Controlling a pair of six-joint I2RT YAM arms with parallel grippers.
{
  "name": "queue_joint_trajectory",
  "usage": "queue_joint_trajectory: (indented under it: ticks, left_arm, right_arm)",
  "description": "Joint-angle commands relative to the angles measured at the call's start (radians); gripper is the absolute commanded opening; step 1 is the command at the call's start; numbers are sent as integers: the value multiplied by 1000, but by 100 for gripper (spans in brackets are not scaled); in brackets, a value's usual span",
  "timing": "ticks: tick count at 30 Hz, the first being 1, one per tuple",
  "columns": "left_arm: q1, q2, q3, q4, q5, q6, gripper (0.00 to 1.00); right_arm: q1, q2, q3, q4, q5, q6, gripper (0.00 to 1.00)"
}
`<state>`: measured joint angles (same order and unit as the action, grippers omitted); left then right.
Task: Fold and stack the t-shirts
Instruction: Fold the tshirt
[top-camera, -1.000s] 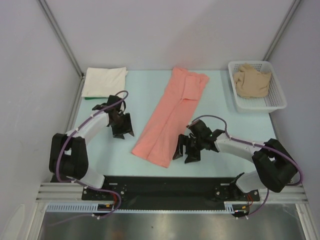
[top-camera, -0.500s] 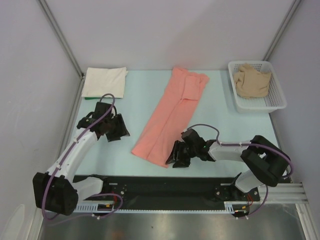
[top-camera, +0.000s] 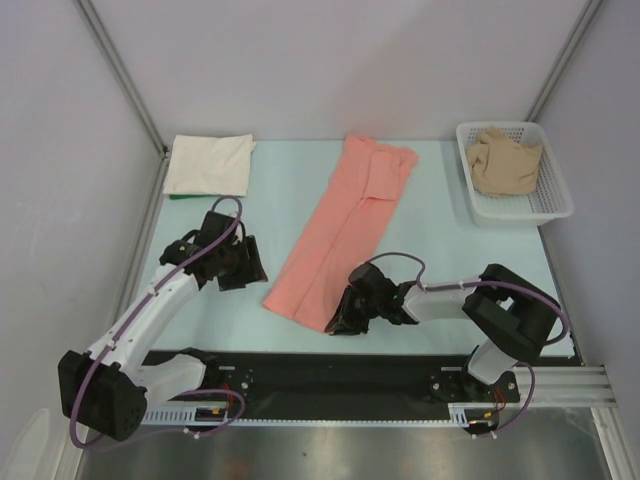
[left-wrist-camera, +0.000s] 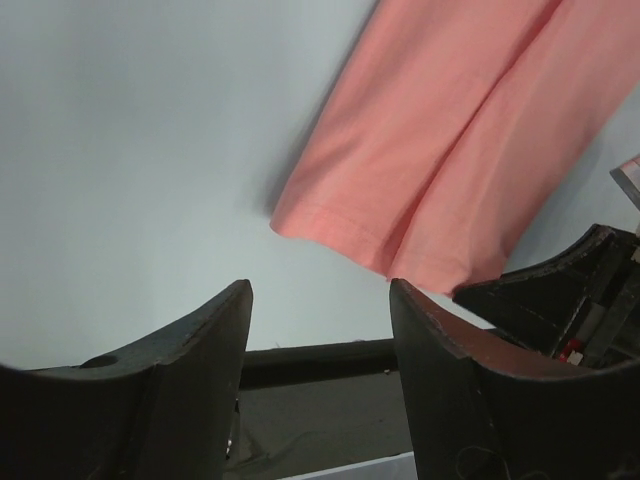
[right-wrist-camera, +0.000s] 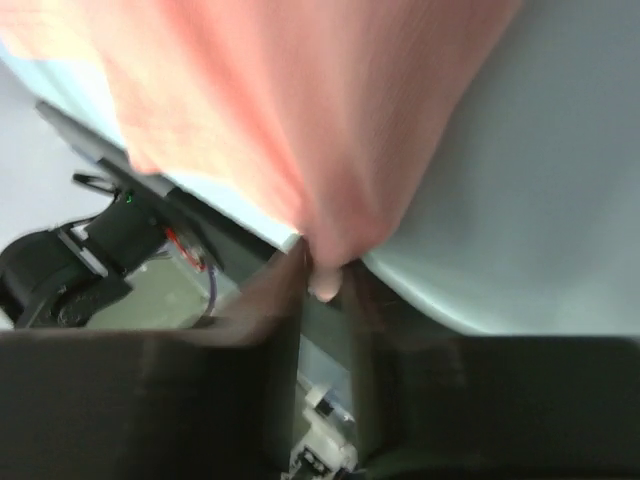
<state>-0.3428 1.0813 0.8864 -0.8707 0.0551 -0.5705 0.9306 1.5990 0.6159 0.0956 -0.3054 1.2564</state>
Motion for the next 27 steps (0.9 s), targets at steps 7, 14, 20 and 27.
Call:
queue_joint_trajectory:
  ticks: [7,14,20,27]
  left_arm:
    - [-44,8,17,61,54,38,73]
    - [-76,23,-112,188,255,47,68]
    - [-237,66,-190,333,284,-49,67]
    - [-314,163,-253,455,316,-118,51]
  right_arm:
    - [-36,-11,12,-293,75,-123,0]
    - [-64,-279,-129,-600,95,-265,0]
    - [-130,-566,-249,-756,101,-278,8]
    - [-196,-775,-266,-775,51,-262,48]
